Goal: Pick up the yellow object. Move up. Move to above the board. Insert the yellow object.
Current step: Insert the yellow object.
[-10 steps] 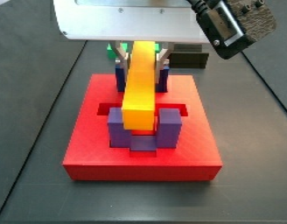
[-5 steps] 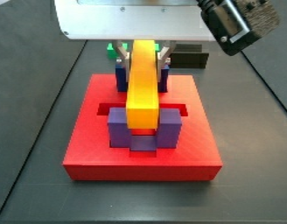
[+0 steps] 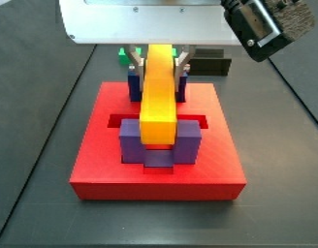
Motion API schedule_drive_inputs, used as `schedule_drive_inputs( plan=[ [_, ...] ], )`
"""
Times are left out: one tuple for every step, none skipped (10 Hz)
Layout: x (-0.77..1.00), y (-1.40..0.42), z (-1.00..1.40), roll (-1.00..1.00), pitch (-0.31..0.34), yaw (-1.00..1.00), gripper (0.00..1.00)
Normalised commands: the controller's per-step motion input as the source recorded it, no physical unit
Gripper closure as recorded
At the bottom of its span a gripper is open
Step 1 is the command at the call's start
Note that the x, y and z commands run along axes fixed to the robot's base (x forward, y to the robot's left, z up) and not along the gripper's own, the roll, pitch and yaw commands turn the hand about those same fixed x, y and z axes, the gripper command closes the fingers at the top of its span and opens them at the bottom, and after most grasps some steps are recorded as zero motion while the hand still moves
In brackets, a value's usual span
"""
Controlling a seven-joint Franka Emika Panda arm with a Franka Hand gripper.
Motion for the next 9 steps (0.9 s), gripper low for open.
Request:
schedule_drive_inputs(
  plan=[
    [0.24,-0.04,0.0,0.1,0.07,0.0,1.0],
    [0.27,-0.04,-0.01,0.09,0.043,0.0,1.0],
    [0.17,-0.03,-0.08,0.1,0.011,0.0,1.0],
    [0.06,-0.04,-0.19,0.12,0.0,0.0,1.0],
    [0.0,-0.02,-0.25,0.11,0.0,0.0,1.0],
    [-0.11,0.0,-0.03,0.05,0.0,0.0,1.0],
    [-0.04,0.0,0.08,0.0,0.0,0.0,1.0],
    [0.0,0.0,0.05,0.0,0.0,0.0,1.0],
    [0.0,0.0,0.0,0.01,0.0,0.0,1.0]
  ],
)
